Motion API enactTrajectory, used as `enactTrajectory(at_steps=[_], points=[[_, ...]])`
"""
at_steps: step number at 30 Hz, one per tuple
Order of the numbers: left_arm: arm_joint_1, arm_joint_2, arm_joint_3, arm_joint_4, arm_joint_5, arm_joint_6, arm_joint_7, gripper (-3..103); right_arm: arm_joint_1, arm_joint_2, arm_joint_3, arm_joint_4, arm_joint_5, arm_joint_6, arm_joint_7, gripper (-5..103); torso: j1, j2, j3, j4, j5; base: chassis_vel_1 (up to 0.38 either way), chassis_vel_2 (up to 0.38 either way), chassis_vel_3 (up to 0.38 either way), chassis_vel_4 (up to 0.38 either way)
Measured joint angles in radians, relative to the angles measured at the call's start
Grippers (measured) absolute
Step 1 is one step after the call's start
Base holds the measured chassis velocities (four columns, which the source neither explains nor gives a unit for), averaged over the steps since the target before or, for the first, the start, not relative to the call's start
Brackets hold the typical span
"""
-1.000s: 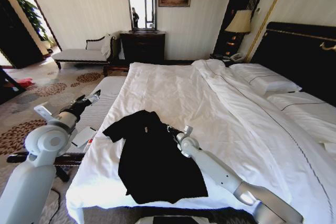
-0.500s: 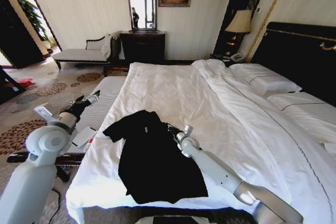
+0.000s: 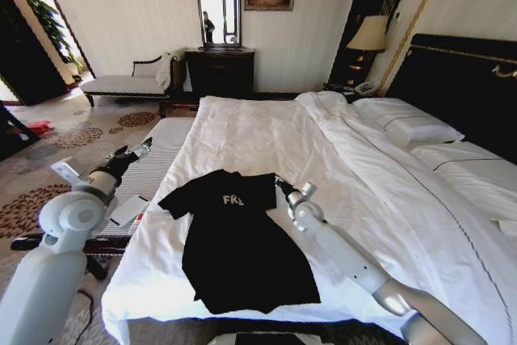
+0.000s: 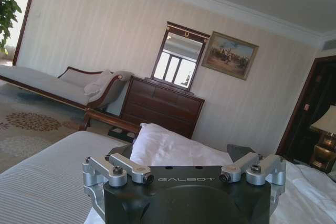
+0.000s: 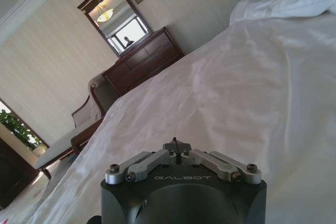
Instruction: Fold the clothes on the bed.
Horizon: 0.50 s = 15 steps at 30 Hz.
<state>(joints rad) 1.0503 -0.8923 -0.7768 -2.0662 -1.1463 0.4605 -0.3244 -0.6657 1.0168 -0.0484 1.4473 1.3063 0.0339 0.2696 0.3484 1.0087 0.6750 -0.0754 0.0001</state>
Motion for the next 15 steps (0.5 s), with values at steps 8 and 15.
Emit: enactTrajectory(at_steps=[8, 15], points=[[-0.007, -0.008, 0.011, 0.004, 0.001, -0.002, 0.002, 100, -0.038, -0.038, 0.063, -0.003, -0.013, 0.001, -0.008, 0, 0.0, 0.0, 0.0, 0.0001, 0.0001, 0.0, 0.0, 0.0, 0.0], [-0.008, -0.016, 0.012, 0.006, 0.002, -0.003, 0.003, 100, -0.058, -0.056, 0.103, 0.025, -0.015, 0.003, -0.005, 0, 0.0, 0.0, 0.0, 0.0003, -0.0001, 0.0, 0.0, 0.0, 0.0]])
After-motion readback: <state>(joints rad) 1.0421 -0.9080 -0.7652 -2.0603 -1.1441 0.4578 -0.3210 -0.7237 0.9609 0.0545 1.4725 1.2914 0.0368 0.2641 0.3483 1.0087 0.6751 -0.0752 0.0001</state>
